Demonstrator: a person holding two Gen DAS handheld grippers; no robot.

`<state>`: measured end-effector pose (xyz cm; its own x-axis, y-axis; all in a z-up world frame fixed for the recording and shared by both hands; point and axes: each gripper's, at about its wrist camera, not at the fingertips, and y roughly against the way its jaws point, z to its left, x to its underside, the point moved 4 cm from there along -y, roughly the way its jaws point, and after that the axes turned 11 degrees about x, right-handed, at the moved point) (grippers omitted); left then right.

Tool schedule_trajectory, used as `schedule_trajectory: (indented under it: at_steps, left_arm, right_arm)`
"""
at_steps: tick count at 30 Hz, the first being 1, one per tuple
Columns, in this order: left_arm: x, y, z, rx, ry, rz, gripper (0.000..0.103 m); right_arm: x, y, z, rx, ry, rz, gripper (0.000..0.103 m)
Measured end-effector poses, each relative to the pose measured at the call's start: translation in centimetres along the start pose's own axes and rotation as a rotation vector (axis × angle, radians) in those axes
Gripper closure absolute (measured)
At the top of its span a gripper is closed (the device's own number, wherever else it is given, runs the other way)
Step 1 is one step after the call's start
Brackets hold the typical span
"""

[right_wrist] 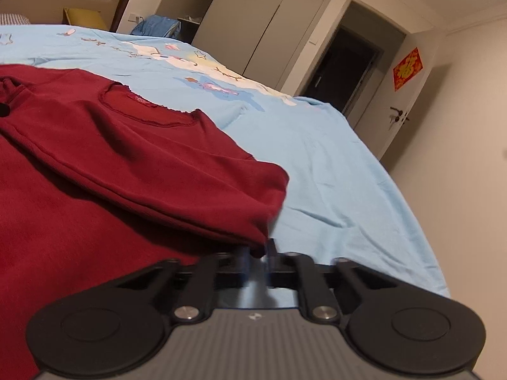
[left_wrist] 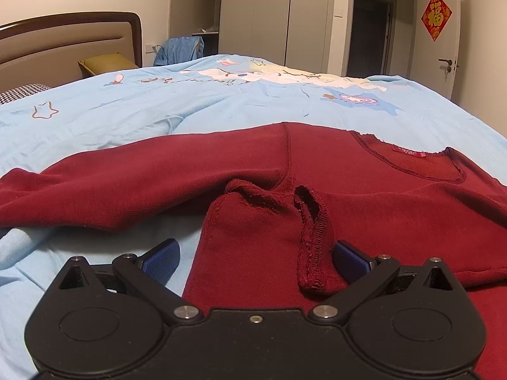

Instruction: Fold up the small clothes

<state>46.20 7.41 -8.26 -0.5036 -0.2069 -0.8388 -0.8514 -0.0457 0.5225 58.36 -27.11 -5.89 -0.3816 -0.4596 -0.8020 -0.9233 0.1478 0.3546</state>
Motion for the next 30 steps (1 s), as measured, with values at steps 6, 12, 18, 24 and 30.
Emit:
schedule_trajectory:
  at_steps: [6, 12, 18, 24, 30]
  left_arm:
    - [0.1, 0.0, 0.0, 0.001, 0.0, -0.003, 0.0]
    - [0.1, 0.0, 0.0, 0.002, 0.001, -0.003, 0.0]
    - [-0.2, 0.2, 0.3, 0.025, 0.024, 0.007, 0.0]
    - [-0.6, 4.3, 1.5, 0.119, 0.104, 0.026, 0.001]
    - [-0.6, 10.6, 5.8, 0.074, 0.091, -0.007, 0.001]
  right_arm:
    - [1.2, -0.3, -1.0, 0.002, -0.159, 0.059, 0.096]
    - [0.7, -0.2, -1.2, -0.025, -0.188, 0.073, 0.093]
    - [0.6, 3.2, -1.6, -0.064, -0.278, 0.088, 0.03]
    - [-0.6, 8.5, -0.4, -0.19, -0.355, 0.023, 0.0]
    - [-1.2, 12.1, 4.1, -0.368, -0.394, 0.008, 0.0]
